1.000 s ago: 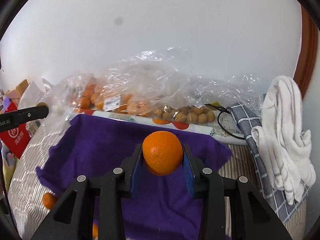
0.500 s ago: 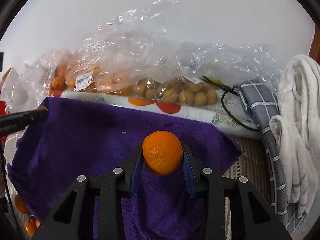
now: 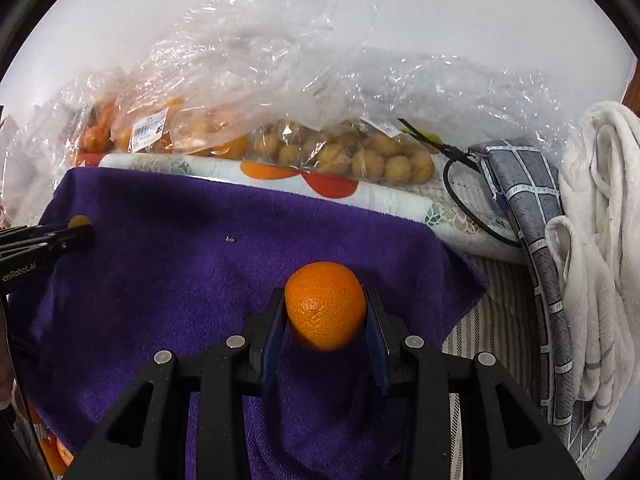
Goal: Organize fruits
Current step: 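Carry both fruits onto the purple towel and open both grippers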
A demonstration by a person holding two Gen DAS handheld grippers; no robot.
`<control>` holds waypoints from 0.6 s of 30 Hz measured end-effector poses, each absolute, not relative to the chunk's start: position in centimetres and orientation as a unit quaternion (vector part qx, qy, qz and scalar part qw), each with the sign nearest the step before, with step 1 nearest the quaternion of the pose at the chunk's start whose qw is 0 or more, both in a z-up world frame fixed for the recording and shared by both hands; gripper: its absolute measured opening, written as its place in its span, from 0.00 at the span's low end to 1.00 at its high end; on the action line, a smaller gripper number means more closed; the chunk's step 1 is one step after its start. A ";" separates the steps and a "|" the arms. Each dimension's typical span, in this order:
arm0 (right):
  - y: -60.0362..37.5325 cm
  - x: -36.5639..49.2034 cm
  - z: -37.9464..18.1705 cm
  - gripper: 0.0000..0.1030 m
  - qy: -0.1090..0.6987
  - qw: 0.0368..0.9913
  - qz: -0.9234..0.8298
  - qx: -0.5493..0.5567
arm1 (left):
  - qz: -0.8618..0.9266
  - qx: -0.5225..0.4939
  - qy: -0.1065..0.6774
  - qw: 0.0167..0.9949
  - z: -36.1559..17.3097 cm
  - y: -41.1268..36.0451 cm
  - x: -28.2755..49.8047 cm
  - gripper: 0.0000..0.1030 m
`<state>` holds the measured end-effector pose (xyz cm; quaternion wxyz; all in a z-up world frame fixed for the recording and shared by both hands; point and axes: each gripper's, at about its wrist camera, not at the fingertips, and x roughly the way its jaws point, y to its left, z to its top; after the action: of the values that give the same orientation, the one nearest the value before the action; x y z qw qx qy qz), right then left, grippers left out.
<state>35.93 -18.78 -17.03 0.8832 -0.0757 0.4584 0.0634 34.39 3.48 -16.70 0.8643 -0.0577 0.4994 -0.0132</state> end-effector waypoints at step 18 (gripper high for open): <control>-18.7 32.6 -14.1 0.64 0.420 0.905 0.031 -0.054 | -0.006 -0.042 0.470 0.882 -13.5 2.5 33.4 0.50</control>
<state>32.64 -18.67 -14.08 0.9052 -0.0541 0.4204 0.0311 33.44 2.55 -13.48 0.8817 -0.0416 0.4700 -0.0056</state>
